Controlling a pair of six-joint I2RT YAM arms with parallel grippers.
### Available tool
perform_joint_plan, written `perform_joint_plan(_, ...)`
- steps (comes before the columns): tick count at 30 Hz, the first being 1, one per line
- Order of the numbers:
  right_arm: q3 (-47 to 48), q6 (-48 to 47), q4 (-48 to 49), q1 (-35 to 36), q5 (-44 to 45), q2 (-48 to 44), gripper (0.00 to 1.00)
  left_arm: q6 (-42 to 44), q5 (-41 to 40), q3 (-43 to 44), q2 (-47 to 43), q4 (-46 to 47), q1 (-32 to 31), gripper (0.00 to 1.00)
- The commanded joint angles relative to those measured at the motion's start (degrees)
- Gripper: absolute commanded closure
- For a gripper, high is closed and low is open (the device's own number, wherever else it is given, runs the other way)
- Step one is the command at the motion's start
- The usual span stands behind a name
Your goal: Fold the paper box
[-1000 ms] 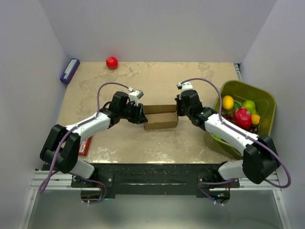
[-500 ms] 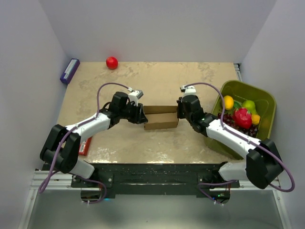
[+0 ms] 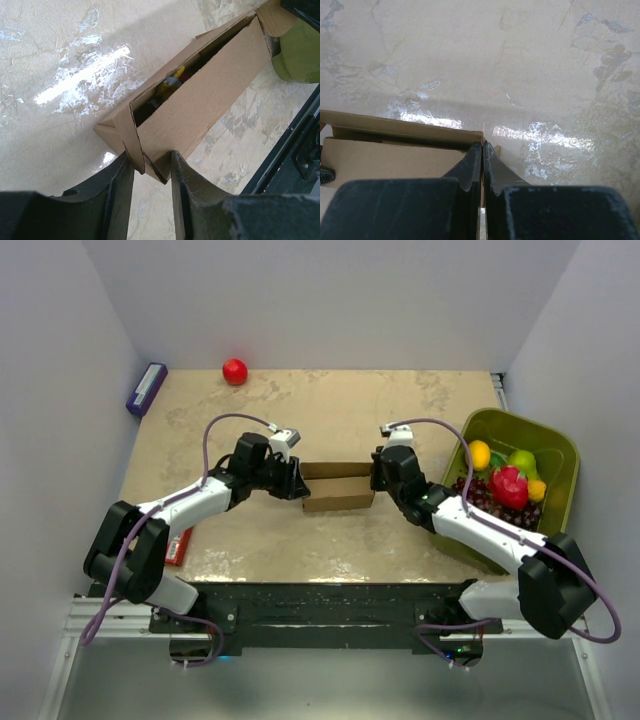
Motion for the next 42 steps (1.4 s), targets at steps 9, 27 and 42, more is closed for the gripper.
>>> perform_joint_plan(9, -8.12, 4.89, 1.07, 3.24, -3.55, -3.15, 1.0, 0.35, 0.72, -1.48, 0.53, 0.84, -0.71, 0.64)
perform_joint_plan(27, -6.98, 6.56, -4.03, 3.5, 2.42, -4.56, 1.0, 5.09, -3.32, 0.81, -7.73, -3.11, -0.71, 0.14)
perform_joint_plan(42, -4.44, 6.48, -5.96, 3.59, 2.07, -4.12, 1.0, 7.38, -5.34, 0.89, -6.24, -4.7, -0.71, 0.23)
